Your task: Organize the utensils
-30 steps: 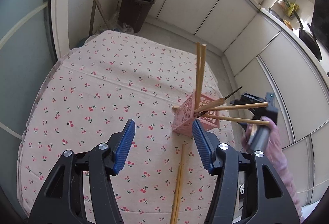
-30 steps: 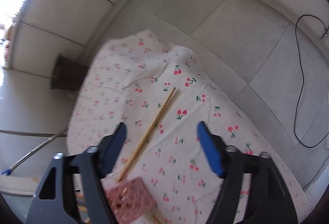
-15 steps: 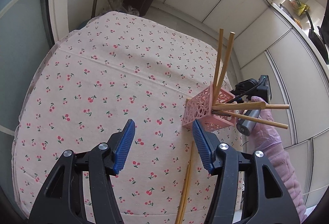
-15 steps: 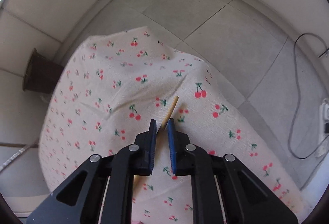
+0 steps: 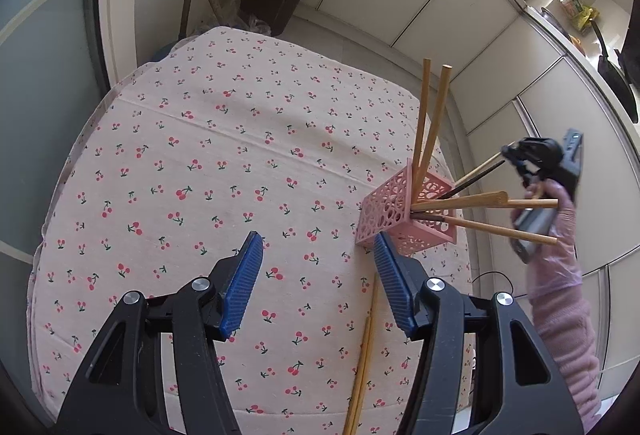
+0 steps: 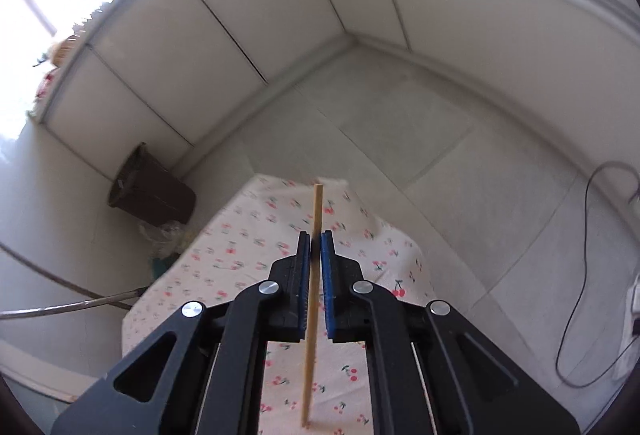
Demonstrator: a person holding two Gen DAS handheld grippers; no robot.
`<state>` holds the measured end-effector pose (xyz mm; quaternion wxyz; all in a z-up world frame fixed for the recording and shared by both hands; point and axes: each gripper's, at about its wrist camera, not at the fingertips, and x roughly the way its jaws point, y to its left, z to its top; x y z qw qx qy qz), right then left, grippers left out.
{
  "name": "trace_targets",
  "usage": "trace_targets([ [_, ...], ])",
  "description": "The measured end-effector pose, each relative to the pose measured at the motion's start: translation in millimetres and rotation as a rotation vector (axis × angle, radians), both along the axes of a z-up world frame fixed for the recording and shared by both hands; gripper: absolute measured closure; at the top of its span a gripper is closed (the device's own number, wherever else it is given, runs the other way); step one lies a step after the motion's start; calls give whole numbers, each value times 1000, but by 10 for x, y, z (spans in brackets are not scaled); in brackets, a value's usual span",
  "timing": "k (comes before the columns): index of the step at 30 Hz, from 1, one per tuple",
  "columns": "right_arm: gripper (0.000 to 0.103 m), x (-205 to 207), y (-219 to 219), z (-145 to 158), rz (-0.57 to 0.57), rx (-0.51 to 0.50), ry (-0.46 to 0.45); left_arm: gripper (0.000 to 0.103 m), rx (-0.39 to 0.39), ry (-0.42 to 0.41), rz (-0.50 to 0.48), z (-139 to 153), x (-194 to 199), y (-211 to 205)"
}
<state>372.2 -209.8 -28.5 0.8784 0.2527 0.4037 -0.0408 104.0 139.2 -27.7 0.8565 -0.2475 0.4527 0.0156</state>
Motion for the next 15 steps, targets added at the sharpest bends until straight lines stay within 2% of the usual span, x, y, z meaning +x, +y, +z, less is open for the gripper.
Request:
trace_targets([
  [6, 97, -386, 131, 978, 44, -87, -146, 48, -9, -33, 21, 94, -67, 45],
  [11, 97, -638, 239, 1778, 78, -122, -248, 48, -20, -53, 40, 147, -89, 93],
  [13, 97, -692, 201, 1915, 85, -84, -239, 48, -36, -49, 42, 137, -93, 118],
  [15, 90, -612, 104, 1808, 103, -36, -138, 48, -42, -43, 38, 125, -99, 134],
])
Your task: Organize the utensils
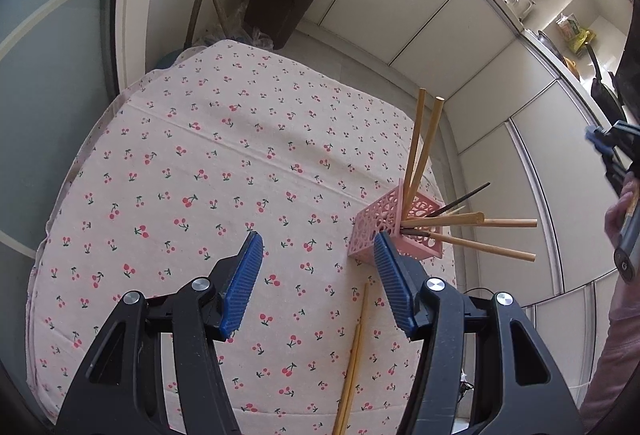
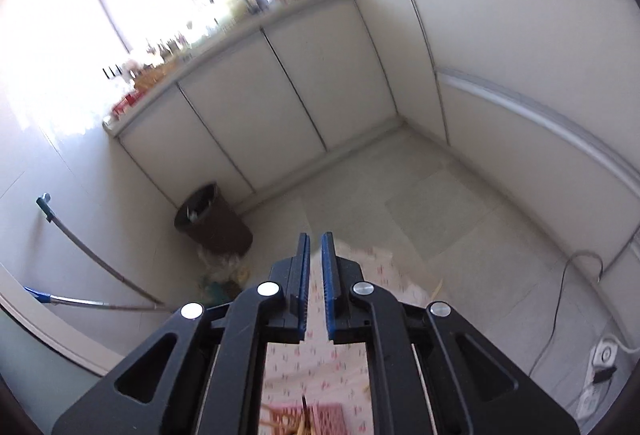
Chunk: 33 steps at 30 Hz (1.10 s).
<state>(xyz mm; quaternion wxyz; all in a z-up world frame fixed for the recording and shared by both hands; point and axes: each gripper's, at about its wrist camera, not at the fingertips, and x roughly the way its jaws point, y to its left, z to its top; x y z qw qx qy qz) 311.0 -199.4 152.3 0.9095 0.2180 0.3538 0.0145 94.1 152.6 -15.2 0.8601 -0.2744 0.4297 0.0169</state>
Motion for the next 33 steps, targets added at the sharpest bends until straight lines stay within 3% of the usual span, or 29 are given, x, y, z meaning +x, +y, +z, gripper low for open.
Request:
trace_targets([
  [1, 70, 47, -64, -102, -5, 8, 45, 48, 1, 7, -1, -15, -6, 14],
  [2, 41, 99, -200, -326, -14, 30, 104, 48, 2, 12, -3, -26, -12, 26],
  [3, 28, 181, -320, -601, 10, 68, 153, 48, 4, 18, -5, -38, -16, 39],
  [4, 23, 247, -421, -873, 29, 109, 198, 48, 7, 25, -6, -57, -19, 58],
  [8, 23, 485, -1067, -2393, -66, 413, 386, 48, 41, 71, 9, -177, 16, 96],
  [10, 23, 539, -1221, -2875, -115, 482, 424, 48, 45, 100, 5, -263, 73, 78],
  [13, 23, 774, -1306, -3329, -137, 559, 436, 47, 90, 144, -13, -398, 177, -3],
  [16, 24, 1003, -1255, -3530, -107, 618, 427, 47, 159, 186, -38, -537, 263, -113],
  [17, 39, 1066, -1215, -3568, -106, 618, 428, 47, 172, 197, -44, -573, 281, -133],
  [18, 58, 1122, -1157, -3579, -87, 614, 425, 47, 179, 204, -46, -602, 289, -147],
  [19, 90, 1129, -1192, -3606, -65, 605, 428, 47, 180, 212, -47, -626, 294, -159],
  [20, 96, 1153, -1136, -3544, -59, 564, 441, 47, 179, 213, -47, -628, 291, -160],
  [25, 97, 944, -968, -2745, -17, 451, 263, 48, 156, 171, -10, -503, 216, -67],
  [33, 97, 61, -581, -773, 73, 156, 43, 47, 78, 81, 7, -215, 24, -1],
])
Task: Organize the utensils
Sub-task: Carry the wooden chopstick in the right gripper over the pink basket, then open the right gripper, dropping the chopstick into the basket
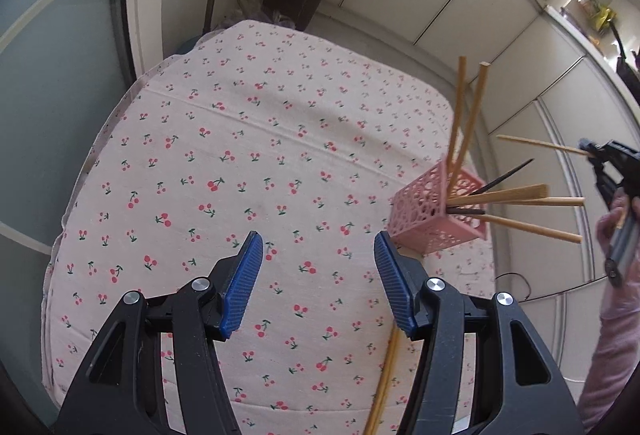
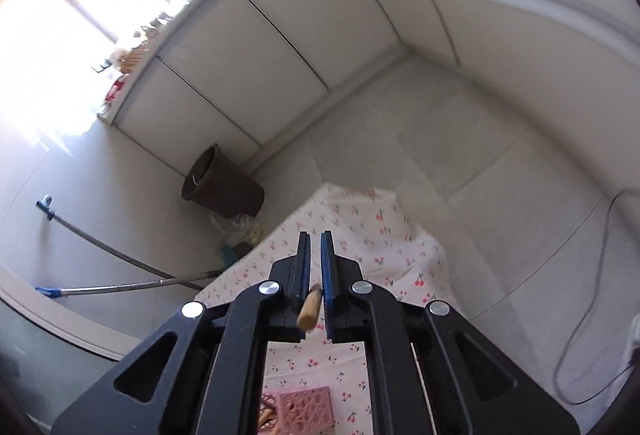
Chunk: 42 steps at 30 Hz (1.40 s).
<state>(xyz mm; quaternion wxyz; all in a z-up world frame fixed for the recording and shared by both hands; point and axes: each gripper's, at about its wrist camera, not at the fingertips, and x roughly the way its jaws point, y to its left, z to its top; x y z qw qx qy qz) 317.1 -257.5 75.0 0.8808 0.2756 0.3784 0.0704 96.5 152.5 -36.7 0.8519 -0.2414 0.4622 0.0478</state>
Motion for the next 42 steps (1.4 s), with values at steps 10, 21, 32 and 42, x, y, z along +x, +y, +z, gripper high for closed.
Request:
trace_targets([
  [10, 97, -818, 591, 1639, 42, -168, -190, 47, -89, -70, 18, 211, -87, 94],
  [21, 97, -1087, 1615, 1355, 207, -299, -143, 47, -155, -99, 33, 314, -185, 282],
  [32, 57, -1292, 1871, 463, 290, -274, -91, 42, -181, -137, 28, 422, -235, 362],
  [42, 7, -2450, 1335, 494, 121, -395, -242, 28, -77, -95, -71, 359, -286, -167],
])
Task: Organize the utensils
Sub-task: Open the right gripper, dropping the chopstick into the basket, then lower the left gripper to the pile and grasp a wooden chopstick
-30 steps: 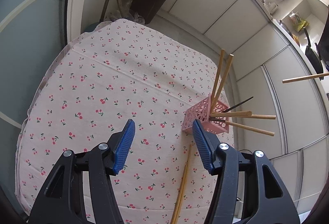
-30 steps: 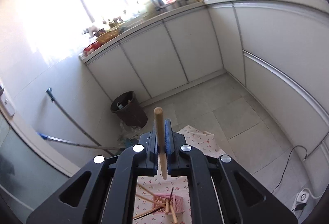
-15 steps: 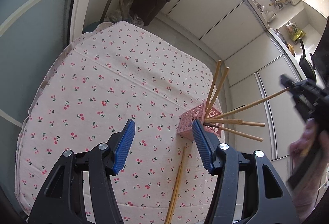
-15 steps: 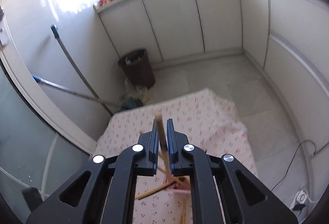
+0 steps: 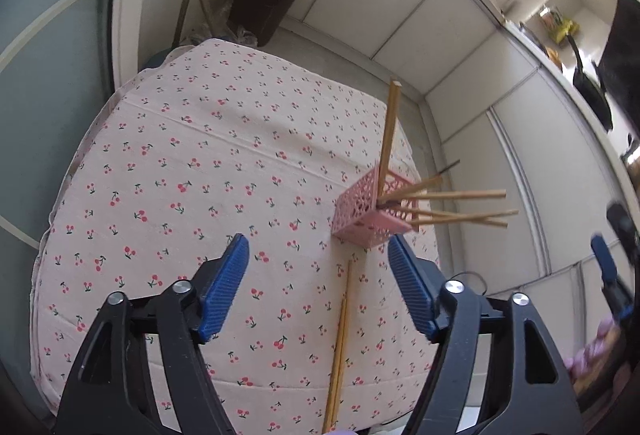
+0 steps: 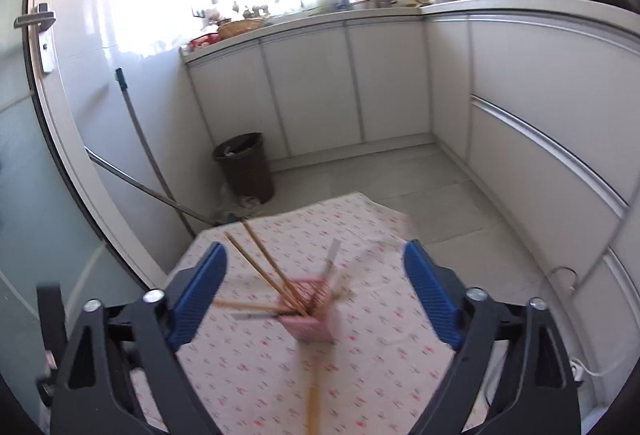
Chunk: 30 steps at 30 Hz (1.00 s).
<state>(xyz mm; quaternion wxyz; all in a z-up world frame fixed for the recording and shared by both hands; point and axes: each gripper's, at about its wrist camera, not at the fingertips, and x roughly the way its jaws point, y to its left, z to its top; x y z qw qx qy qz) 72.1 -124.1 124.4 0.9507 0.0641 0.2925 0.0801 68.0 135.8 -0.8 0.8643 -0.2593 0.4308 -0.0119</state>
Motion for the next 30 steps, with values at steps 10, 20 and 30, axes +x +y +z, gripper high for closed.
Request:
trace_targets([
  [10, 7, -247, -667, -1493, -93, -123, 407, 16, 241, 211, -111, -727, 282, -729],
  [20, 7, -16, -1030, -1770, -21, 391, 716, 20, 400, 394, -185, -1386, 512, -1213],
  [30, 7, -41, -1107, -1975, -47, 549, 801, 43, 397, 445, -231, -1624, 499, -1206],
])
